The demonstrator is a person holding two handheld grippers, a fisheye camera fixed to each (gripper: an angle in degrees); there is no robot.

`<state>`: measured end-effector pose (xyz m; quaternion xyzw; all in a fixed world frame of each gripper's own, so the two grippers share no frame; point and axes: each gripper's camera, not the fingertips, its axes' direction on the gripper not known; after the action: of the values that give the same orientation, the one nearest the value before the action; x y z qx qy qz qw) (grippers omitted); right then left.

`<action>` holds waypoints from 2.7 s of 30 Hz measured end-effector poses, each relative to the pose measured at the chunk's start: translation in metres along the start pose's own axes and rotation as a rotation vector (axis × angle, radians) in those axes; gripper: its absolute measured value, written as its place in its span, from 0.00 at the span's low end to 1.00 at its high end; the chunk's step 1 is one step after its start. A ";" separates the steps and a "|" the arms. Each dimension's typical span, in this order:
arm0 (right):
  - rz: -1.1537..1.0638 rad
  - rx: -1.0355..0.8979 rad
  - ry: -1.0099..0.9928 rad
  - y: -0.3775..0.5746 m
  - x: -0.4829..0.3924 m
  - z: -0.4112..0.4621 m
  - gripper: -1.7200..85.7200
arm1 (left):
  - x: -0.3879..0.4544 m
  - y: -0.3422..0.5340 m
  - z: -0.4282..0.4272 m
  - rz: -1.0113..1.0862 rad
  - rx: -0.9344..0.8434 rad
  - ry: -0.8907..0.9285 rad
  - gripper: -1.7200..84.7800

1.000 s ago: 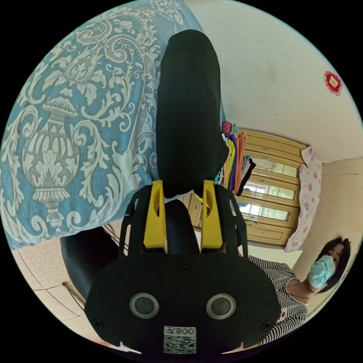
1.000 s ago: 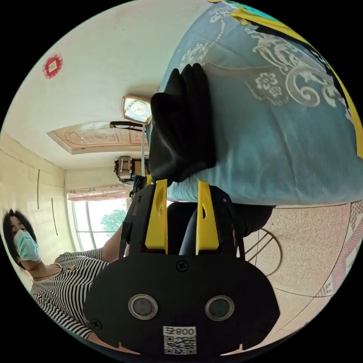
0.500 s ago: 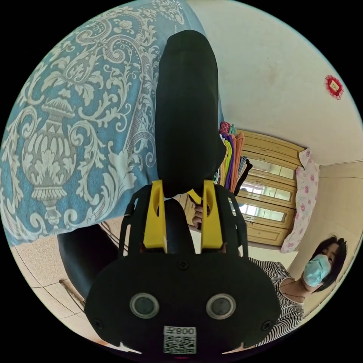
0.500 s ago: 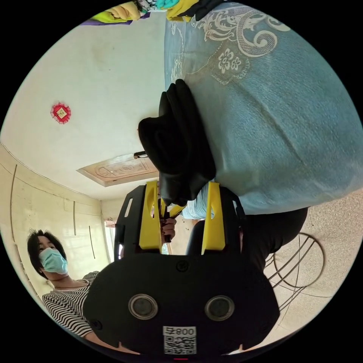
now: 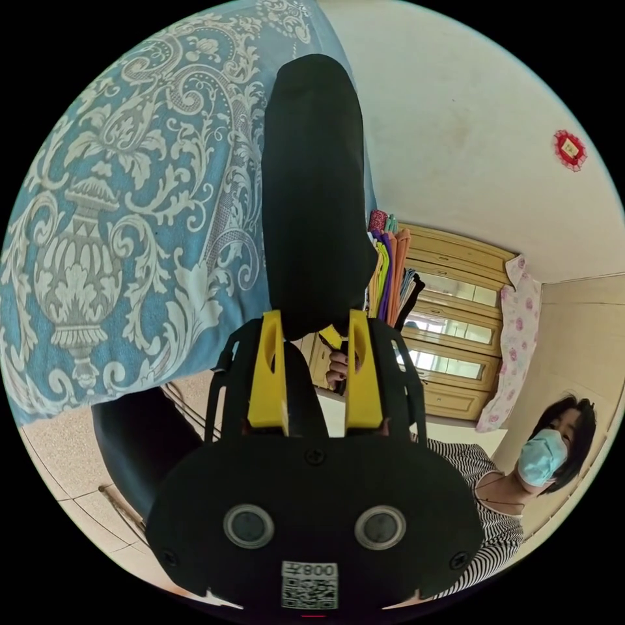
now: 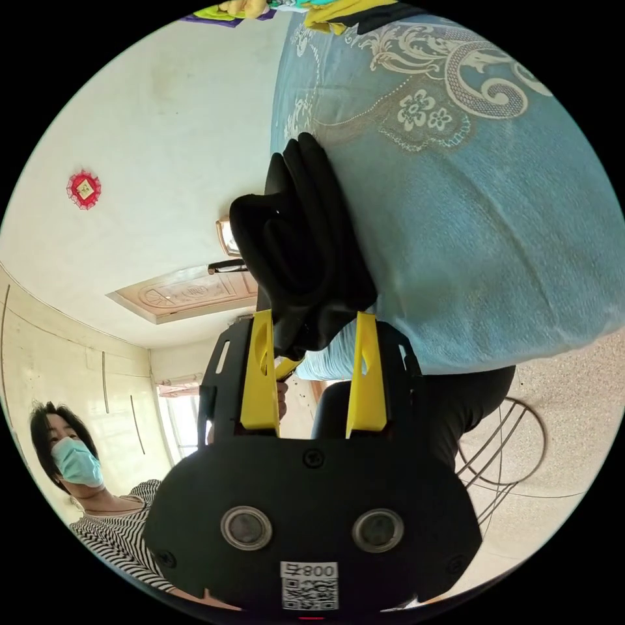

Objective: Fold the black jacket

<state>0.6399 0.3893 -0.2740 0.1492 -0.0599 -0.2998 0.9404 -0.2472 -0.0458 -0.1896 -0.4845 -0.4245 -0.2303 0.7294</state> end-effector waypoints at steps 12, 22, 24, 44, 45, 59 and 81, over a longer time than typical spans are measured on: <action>0.052 0.074 -0.091 0.021 0.006 0.023 0.28 | -0.012 0.018 0.043 0.030 -0.003 0.036 0.17; 0.067 0.074 -0.190 0.039 0.020 0.028 0.28 | -0.048 0.048 0.100 -0.001 -0.015 0.045 0.19; 0.073 0.081 -0.193 0.042 0.023 0.026 0.27 | -0.049 0.062 0.104 0.006 0.021 -0.004 0.18; 0.016 0.065 -0.225 0.030 0.002 0.022 0.24 | 0.050 0.161 0.438 1.155 -0.244 -1.401 0.16; 0.012 0.059 -0.226 0.029 0.000 0.023 0.24 | 0.046 0.165 0.444 1.184 -0.234 -1.427 0.15; -0.015 0.022 -0.035 0.012 -0.040 0.031 0.29 | 0.023 0.149 0.427 0.966 -0.171 -1.150 0.03; 0.021 -0.005 -0.005 -0.066 -0.075 0.067 0.13 | -0.036 0.117 0.162 0.425 0.268 -0.584 0.08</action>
<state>0.5300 0.3655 -0.2333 0.1456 -0.0631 -0.2906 0.9436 -0.2429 0.1478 -0.2520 -0.5073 -0.5308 0.1309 0.6662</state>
